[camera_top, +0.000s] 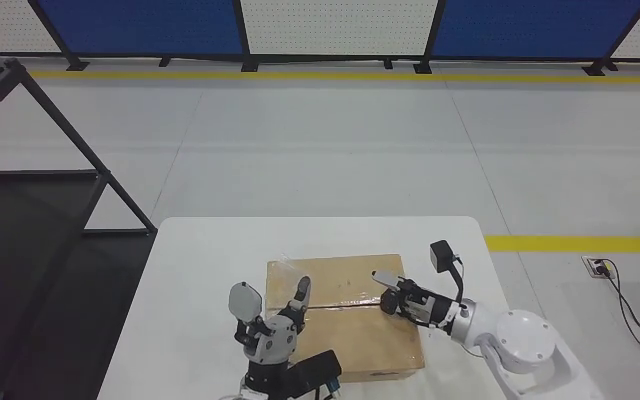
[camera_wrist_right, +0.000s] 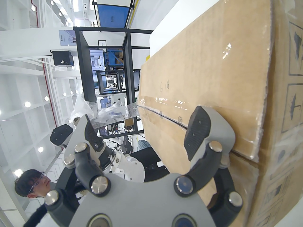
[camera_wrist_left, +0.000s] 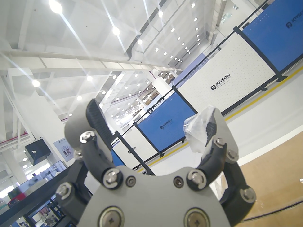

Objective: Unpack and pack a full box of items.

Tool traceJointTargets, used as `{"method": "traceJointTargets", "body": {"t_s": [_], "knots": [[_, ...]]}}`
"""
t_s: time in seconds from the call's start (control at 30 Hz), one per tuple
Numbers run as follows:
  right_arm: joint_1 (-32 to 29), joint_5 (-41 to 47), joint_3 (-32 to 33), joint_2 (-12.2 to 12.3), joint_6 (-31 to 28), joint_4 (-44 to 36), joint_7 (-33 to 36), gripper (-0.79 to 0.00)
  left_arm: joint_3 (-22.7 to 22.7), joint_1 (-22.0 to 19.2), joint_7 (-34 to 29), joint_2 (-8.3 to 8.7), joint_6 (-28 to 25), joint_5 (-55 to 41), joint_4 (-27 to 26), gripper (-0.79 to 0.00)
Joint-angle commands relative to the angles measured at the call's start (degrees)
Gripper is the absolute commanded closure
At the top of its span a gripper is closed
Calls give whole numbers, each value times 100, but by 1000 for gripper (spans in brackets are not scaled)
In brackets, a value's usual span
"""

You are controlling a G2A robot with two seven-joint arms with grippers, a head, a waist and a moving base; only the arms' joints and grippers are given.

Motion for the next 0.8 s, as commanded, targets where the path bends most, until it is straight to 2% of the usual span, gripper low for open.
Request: {"method": "traceJointTargets", "body": {"t_s": [0.0,0.77], "knots": [[12,12,-8,-2,-4,14,6,-785,4,1,-11,0,4,39,-15,-785],[97,35,-104,-22,-69,227,92,-785,-108,-82,-178,-1,59,85,248,-785]]}}
